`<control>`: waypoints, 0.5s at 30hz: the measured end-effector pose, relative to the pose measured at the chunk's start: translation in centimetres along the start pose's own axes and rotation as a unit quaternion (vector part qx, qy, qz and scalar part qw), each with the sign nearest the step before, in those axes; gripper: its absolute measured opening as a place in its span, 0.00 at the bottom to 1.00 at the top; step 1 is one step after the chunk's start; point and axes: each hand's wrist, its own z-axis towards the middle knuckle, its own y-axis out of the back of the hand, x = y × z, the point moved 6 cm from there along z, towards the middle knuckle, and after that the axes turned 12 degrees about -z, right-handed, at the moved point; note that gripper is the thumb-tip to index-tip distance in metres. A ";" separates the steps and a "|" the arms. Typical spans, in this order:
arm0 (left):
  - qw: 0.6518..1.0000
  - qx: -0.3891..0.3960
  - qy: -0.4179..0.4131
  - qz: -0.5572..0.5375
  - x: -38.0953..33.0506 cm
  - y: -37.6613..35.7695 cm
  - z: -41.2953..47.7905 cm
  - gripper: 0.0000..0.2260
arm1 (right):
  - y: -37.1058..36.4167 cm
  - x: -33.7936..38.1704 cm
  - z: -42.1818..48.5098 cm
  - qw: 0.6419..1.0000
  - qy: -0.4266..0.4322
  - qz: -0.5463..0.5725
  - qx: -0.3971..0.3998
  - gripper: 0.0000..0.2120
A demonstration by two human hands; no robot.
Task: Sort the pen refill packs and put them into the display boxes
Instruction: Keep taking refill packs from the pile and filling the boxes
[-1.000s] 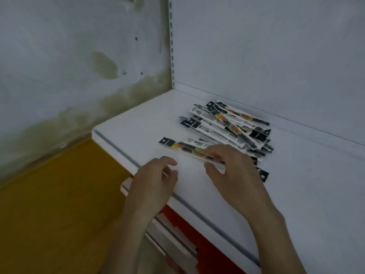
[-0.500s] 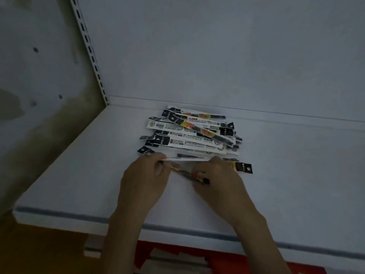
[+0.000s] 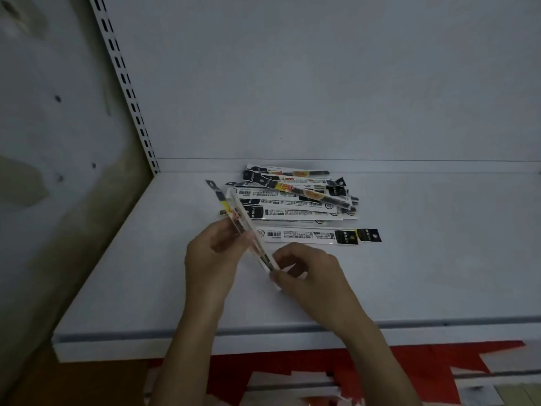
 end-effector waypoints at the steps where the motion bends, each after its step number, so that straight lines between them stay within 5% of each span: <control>1: 1.000 0.009 -0.008 0.010 -0.1 0.2 0.0 0.09 | 0.1 -0.1 0.1 1.000 -0.007 0.005 -0.011 0.06; 9: 0.994 -0.092 -0.061 0.020 -2.8 4.1 1.2 0.07 | 3.5 0.3 0.8 0.979 0.023 -0.035 -0.197 0.18; 12: 0.995 0.019 0.071 0.062 -2.0 2.9 1.5 0.04 | 2.7 1.0 1.2 0.969 0.051 -0.093 -0.222 0.16; 15: 0.945 0.219 0.131 0.206 -0.7 -0.1 -0.9 0.06 | 1.5 1.9 1.6 0.966 0.075 -0.096 -0.230 0.12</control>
